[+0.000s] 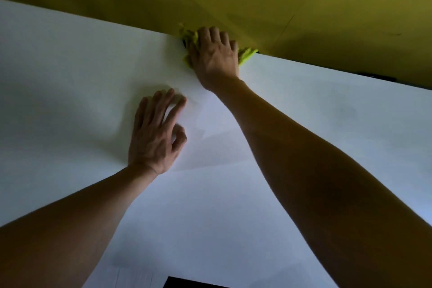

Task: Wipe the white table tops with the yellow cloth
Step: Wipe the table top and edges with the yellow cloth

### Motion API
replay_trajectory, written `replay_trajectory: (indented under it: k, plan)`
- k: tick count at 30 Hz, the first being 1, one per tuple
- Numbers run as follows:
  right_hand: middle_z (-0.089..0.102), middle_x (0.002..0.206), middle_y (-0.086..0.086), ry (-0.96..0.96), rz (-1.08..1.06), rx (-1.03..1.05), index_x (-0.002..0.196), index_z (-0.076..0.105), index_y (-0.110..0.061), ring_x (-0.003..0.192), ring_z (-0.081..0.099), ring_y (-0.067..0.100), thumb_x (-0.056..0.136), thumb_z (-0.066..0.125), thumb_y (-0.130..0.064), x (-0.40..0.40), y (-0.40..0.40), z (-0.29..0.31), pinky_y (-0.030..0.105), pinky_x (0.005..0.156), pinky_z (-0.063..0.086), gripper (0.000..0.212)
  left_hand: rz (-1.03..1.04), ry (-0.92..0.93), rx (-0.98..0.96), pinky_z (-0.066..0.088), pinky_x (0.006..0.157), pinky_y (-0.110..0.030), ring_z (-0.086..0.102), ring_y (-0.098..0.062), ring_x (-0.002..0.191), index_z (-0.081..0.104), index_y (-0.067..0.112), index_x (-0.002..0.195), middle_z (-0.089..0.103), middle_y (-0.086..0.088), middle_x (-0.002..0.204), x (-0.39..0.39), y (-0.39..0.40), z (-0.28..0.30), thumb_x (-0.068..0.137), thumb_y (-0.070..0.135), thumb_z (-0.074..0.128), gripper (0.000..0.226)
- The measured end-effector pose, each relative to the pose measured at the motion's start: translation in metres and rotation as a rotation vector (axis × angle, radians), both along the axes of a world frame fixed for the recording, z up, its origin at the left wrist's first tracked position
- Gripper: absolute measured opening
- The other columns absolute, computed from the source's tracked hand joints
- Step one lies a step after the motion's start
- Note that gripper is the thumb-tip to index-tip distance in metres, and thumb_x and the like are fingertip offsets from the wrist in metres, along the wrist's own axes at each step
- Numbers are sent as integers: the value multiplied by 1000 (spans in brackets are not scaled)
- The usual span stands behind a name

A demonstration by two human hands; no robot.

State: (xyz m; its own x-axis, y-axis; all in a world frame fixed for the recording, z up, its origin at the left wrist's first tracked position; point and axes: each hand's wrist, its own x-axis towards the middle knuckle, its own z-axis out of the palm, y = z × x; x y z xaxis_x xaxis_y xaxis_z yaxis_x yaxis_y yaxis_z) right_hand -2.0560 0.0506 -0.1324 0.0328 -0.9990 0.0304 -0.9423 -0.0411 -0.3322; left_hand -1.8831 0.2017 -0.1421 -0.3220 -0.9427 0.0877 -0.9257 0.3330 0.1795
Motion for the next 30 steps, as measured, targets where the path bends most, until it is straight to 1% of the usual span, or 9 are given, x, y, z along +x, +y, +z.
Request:
replay_trajectory:
  k: [7, 10, 12, 15, 19, 21, 25, 28, 30]
  plan:
    - [56, 127, 21, 63, -257, -5, 124, 55, -8, 116, 51, 39, 98, 34, -47, -159, 57, -3, 47, 93, 36, 51, -2, 6, 7, 16, 129, -55, 29, -41, 155, 41, 17, 160, 33, -14, 169, 0, 1, 1, 92, 27, 47, 69]
    - [56, 116, 23, 57, -299, -21, 116, 56, -4, 109, 52, 41, 98, 31, -44, -200, 70, -3, 46, 91, 37, 50, -3, 11, 12, 16, 129, -57, 29, -41, 155, 42, 16, 159, 33, -15, 168, -2, 0, 3, 92, 27, 47, 69]
    - [57, 116, 23, 58, -373, -25, 117, 57, -4, 109, 53, 40, 100, 33, -41, -196, 66, -6, 46, 94, 37, 47, 9, 22, 11, 17, 128, -58, 30, -42, 154, 43, 15, 158, 34, -15, 168, -4, 0, 3, 92, 24, 48, 67]
    - [59, 117, 24, 74, -477, -4, 117, 59, -4, 110, 53, 40, 96, 27, -48, -155, 53, -3, 46, 96, 35, 58, 12, 30, 1, 18, 127, -59, 31, -43, 154, 44, 15, 158, 34, -16, 167, -5, 0, 3, 93, 22, 48, 65]
    - [61, 111, 17, 31, -290, -31, 112, 60, -10, 103, 55, 36, 89, 39, -49, -69, 33, -2, 44, 89, 37, 50, 4, 14, -3, 19, 127, -61, 32, -44, 153, 46, 12, 157, 35, -18, 166, -5, 2, 2, 94, 22, 47, 63]
    - [61, 112, 12, 15, -211, -24, 113, 58, -14, 105, 54, 33, 95, 39, -47, -40, 22, 0, 44, 89, 36, 42, 10, -6, -9, 19, 126, -62, 34, -46, 151, 48, 9, 154, 38, -20, 164, -7, 3, 0, 95, 21, 46, 61]
    - [60, 110, 8, -9, -126, -53, 112, 57, -16, 104, 54, 31, 100, 38, -45, -39, 17, -3, 42, 86, 36, 37, 40, -1, 23, 23, 125, -59, 40, -44, 147, 51, 0, 146, 46, -24, 156, -35, 3, 6, 96, 21, 41, 56]
    - [60, 111, 6, -46, -72, -55, 113, 57, -18, 106, 54, 31, 100, 39, -47, -48, 17, -3, 42, 86, 36, 36, -164, 58, 96, 26, 126, -55, 39, -41, 150, 45, 3, 153, 42, -20, 162, -103, 25, 13, 95, 27, 43, 63]
    - [59, 113, 5, -49, -32, -32, 114, 56, -18, 108, 54, 30, 101, 38, -47, -58, 16, -3, 41, 87, 36, 36, -207, 52, 151, 22, 128, -54, 34, -39, 153, 46, 5, 153, 41, -18, 163, -152, 52, 12, 95, 33, 42, 65]
